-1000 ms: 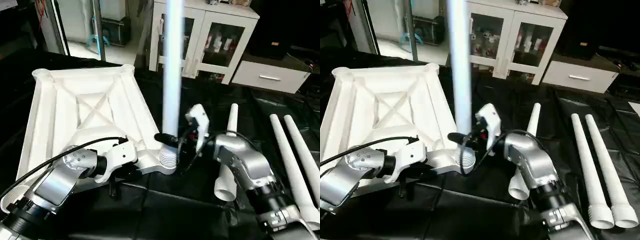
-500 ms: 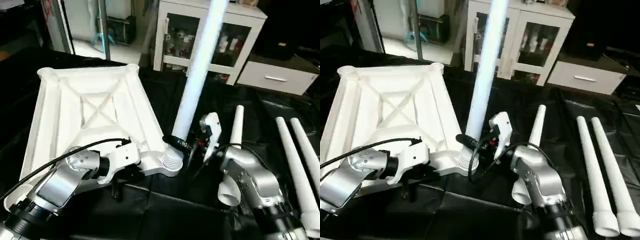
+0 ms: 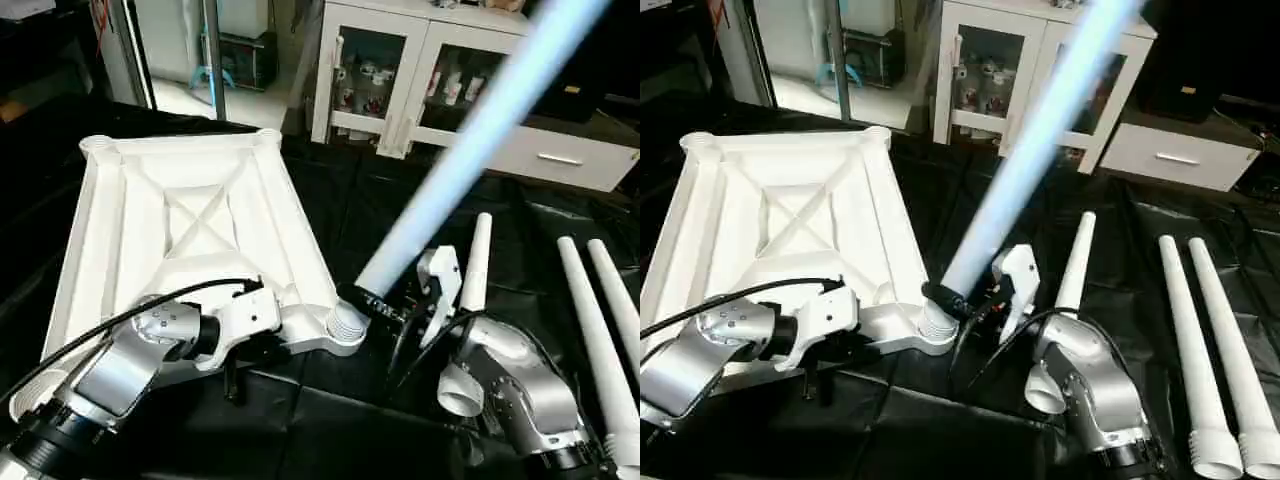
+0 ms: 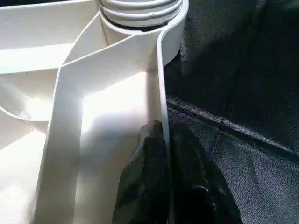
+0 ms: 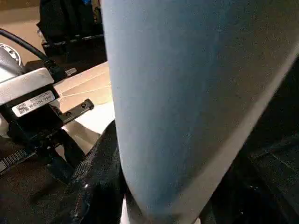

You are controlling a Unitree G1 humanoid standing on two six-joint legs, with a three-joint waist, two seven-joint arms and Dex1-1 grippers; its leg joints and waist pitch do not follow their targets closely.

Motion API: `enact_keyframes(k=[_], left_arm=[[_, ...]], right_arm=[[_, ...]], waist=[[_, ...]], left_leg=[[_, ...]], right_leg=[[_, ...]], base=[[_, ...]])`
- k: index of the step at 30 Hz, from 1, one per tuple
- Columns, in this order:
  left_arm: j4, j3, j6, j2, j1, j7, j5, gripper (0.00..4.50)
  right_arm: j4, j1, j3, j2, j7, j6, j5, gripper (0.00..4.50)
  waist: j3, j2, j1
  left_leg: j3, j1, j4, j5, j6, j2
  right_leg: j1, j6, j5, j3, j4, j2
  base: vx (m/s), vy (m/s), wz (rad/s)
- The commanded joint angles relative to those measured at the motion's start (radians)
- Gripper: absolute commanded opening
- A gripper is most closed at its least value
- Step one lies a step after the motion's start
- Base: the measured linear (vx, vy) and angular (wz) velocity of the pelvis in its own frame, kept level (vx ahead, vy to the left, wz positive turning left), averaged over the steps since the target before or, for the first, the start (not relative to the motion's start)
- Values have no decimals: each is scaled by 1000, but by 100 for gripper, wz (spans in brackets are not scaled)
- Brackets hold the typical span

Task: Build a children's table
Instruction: Insert table leg to table base

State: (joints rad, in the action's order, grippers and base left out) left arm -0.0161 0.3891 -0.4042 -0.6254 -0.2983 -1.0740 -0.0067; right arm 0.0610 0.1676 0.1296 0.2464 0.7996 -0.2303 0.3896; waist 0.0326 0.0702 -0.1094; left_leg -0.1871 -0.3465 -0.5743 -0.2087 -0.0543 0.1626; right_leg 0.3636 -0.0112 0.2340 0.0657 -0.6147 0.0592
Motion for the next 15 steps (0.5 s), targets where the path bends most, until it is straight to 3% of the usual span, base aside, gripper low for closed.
enact_keyframes(k=[1,5,7,15], left_arm=[[48,-2,8,-5,22,3,-2,0],[51,-2,13,-7,20,-3,-3,0],[51,-1,10,-8,18,-7,-4,0],[42,0,1,-13,21,-15,-7,0]], right_arm=[[66,-35,28,44,-26,-69,-65,182],[58,-23,73,69,-3,-105,-89,182],[58,-3,124,102,26,-132,-133,182],[88,69,161,124,51,-190,-138,182]], waist=[[-18,0,5],[-16,0,8],[-16,2,9],[-16,5,9]], left_leg=[[43,12,88,-273,-16,86],[45,13,89,-292,-20,85],[45,14,88,-298,-22,85],[45,18,88,-298,-19,85]], right_leg=[[-2,-94,429,-70,106,114],[-1,-86,464,-70,109,113],[0,-82,479,-70,110,114],[1,-84,496,-71,112,115]], base=[[0,0,0],[0,0,0],[0,0,0],[0,0,0]])
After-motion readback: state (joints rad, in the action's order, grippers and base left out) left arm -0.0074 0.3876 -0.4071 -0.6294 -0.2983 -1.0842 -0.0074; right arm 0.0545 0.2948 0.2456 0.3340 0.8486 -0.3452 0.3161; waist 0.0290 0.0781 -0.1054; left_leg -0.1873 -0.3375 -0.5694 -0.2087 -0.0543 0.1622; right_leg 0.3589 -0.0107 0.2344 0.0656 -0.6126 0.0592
